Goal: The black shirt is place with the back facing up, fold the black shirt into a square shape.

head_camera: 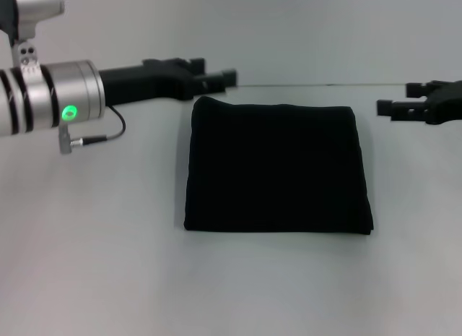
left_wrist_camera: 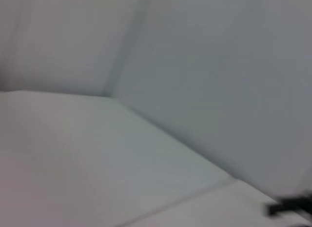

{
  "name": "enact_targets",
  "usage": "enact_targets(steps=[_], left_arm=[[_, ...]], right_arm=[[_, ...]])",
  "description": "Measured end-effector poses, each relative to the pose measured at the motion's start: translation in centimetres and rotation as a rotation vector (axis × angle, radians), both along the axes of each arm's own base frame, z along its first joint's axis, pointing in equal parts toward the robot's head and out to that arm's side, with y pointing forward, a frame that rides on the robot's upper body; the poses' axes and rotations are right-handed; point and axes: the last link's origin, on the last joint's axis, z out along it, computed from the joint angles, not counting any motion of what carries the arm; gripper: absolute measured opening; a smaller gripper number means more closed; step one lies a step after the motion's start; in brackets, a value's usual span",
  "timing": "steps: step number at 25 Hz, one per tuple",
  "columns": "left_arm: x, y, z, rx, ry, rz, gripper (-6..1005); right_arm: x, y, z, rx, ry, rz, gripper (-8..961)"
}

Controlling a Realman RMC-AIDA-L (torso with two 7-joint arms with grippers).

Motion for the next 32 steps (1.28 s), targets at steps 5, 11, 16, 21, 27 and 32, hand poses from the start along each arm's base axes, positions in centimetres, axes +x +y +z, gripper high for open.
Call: enact_targets(steps=[5, 11, 16, 21, 27, 32], left_arm=[[0.4, -1.7, -1.1, -0.048, 0.130, -0.217, 768], [0.4, -2.3, -3.9, -0.133, 0.356, -0.334, 945], [0.6, -2.1, -4.5, -0.144, 0.426, -0.346, 947], [0.3, -2.2, -4.5, -0.146, 0.428, -0.340, 947], [0.2, -2.2, -4.5, -0.146, 0.429, -0.338, 947], [0.1, -2.3, -4.5, -0.149, 0.429, -0.337, 947]], right_arm=[[-1.7, -0.1, -1.2, -0.076, -0.089, 0.131, 909], [-2.9, -0.6, -2.3, -0.185, -0.178, 0.202, 909], [-2.8, -0.5, -3.4, -0.237, -0.251, 0.170, 909], [-2.9, -0.6, -4.1, -0.242, -0.261, 0.166, 910], [-3.1, -0.5, -4.2, -0.239, -0.262, 0.168, 910], [-3.1, -0.5, -4.2, -0.239, -0.261, 0.168, 910]])
